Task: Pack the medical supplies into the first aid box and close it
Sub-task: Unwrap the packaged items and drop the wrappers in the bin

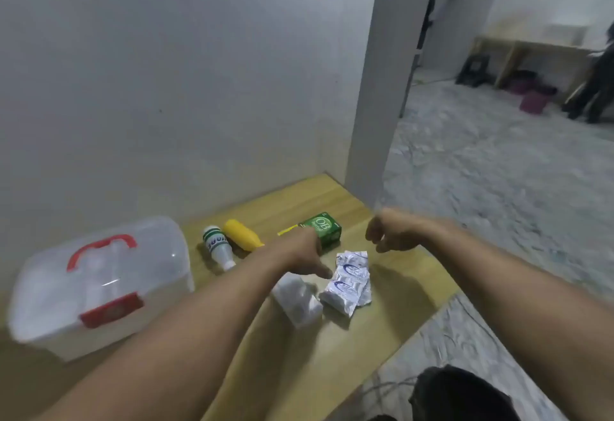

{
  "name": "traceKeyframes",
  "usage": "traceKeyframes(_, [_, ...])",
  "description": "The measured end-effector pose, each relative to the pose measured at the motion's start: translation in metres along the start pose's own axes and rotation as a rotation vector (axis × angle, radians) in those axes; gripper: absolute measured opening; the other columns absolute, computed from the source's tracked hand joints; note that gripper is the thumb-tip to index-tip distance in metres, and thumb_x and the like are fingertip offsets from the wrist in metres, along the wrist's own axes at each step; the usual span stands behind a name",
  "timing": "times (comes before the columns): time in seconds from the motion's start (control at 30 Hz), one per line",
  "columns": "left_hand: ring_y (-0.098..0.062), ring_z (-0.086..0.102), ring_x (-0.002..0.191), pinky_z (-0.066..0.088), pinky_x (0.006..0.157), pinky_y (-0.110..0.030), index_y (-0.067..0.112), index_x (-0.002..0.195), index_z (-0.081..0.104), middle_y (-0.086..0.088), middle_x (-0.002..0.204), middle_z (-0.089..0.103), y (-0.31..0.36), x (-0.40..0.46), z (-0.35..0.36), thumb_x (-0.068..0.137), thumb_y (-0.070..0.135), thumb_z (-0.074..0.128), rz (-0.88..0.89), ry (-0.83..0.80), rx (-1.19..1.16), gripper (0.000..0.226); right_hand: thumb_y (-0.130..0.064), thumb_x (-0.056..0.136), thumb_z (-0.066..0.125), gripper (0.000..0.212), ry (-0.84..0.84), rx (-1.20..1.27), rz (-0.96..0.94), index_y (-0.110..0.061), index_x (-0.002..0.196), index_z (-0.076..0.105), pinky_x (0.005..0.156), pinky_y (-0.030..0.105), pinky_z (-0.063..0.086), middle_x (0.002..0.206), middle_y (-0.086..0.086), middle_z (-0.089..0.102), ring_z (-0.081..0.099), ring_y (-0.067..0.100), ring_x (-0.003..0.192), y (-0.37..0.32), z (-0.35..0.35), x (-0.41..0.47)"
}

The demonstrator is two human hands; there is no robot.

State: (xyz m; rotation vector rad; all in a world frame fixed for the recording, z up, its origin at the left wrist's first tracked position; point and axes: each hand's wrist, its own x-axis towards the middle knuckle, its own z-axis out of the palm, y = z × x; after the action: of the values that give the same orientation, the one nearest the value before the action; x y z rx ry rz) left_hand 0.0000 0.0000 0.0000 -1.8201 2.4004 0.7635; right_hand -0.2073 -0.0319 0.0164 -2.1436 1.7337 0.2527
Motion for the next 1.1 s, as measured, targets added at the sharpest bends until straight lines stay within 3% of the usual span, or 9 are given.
traceKeyframes(0.1, [-0.023,0.065,0.076,0.049,0.064,-0.032,0.007,0.084,0.071,-0.007,0.080,0.071,0.006,0.013,0.024,0.060,0.054,0.080,-0.007,0.018,0.047,0.054,0.000,0.081,0.061,0.032,0.037,0.050,0.044,-0.007,0.112,0.069,0.073,0.029,0.052,0.105,0.009,0.071,0.065,0.025,0.091,0.016,0.022,0.010])
traceKeyframes(0.2, [-0.016,0.057,0.058,0.039,0.052,-0.027,0.011,0.066,0.065,0.000,0.059,0.062,0.011,0.021,0.044,0.056,0.054,0.083,-0.019,0.005,0.043,0.047,-0.006,0.083,0.065,0.027,0.038,0.185,0.071,-0.009,0.110,0.068,0.061,0.031,0.056,0.096,0.009,0.070,0.066,0.025,0.079,0.025,0.039,0.018])
traceKeyframes(0.27, [-0.016,0.054,0.055,0.037,0.049,-0.025,0.014,0.058,0.056,0.002,0.052,0.056,0.015,0.023,0.052,0.053,0.052,0.085,-0.015,0.034,0.082,0.048,-0.010,0.085,0.066,0.024,0.079,0.281,0.055,-0.010,0.109,0.067,0.068,0.036,0.059,0.094,0.008,0.069,0.064,0.022,0.077,0.028,0.045,0.020])
traceKeyframes(0.37, [-0.020,0.059,0.067,0.041,0.055,-0.028,0.017,0.065,0.054,0.003,0.061,0.056,0.020,0.021,0.059,0.050,0.049,0.088,-0.037,0.089,0.107,0.049,-0.010,0.088,0.066,0.022,0.086,0.495,0.031,-0.012,0.110,0.065,0.076,0.038,0.059,0.089,0.010,0.068,0.065,0.023,0.073,0.031,0.054,0.024])
traceKeyframes(0.6, [-0.021,0.056,0.068,0.043,0.056,-0.029,0.013,0.065,0.053,-0.001,0.062,0.055,0.029,0.021,0.063,0.050,0.041,0.091,-0.131,0.070,0.036,0.050,-0.007,0.084,0.070,0.013,0.166,0.660,-0.001,-0.005,0.098,0.070,0.055,0.029,0.053,0.077,0.011,0.068,0.061,0.017,0.060,0.032,0.067,0.019])
traceKeyframes(0.7, [-0.022,0.058,0.070,0.044,0.057,-0.029,0.010,0.079,0.062,-0.006,0.073,0.063,0.030,0.020,0.063,0.055,0.032,0.091,-0.134,0.094,-0.007,0.043,0.001,0.082,0.069,0.011,0.190,0.717,0.012,-0.002,0.092,0.070,0.059,0.033,0.054,0.077,0.017,0.068,0.062,0.019,0.060,0.034,0.066,0.017])
traceKeyframes(0.8, [-0.024,0.063,0.067,0.051,0.059,-0.032,0.006,0.079,0.067,-0.013,0.079,0.071,0.026,0.021,0.062,0.063,0.019,0.087,-0.130,0.107,-0.108,0.029,0.002,0.082,0.068,0.011,0.226,0.740,0.036,-0.002,0.091,0.070,0.056,0.028,0.052,0.078,0.016,0.066,0.061,0.019,0.061,0.040,0.064,0.013])
traceKeyframes(0.93, [-0.024,0.064,0.060,0.048,0.051,-0.028,0.011,0.071,0.058,-0.013,0.073,0.067,0.026,0.023,0.053,0.073,0.007,0.080,-0.093,0.113,-0.258,0.022,0.004,0.083,0.064,0.014,0.272,0.786,0.071,0.001,0.096,0.068,0.054,0.026,0.053,0.069,0.013,0.063,0.059,0.016,0.055,0.057,0.059,-0.001])
traceKeyframes(1.1, [-0.021,0.058,0.048,0.046,0.044,-0.025,0.009,0.066,0.054,-0.012,0.061,0.059,0.044,0.027,0.041,0.078,0.002,0.074,-0.030,0.152,-0.376,0.024,0.004,0.081,0.062,0.013,0.388,0.830,0.112,-0.003,0.086,0.073,0.055,0.026,0.052,0.061,0.008,0.064,0.059,0.014,0.052,0.087,0.048,-0.031])
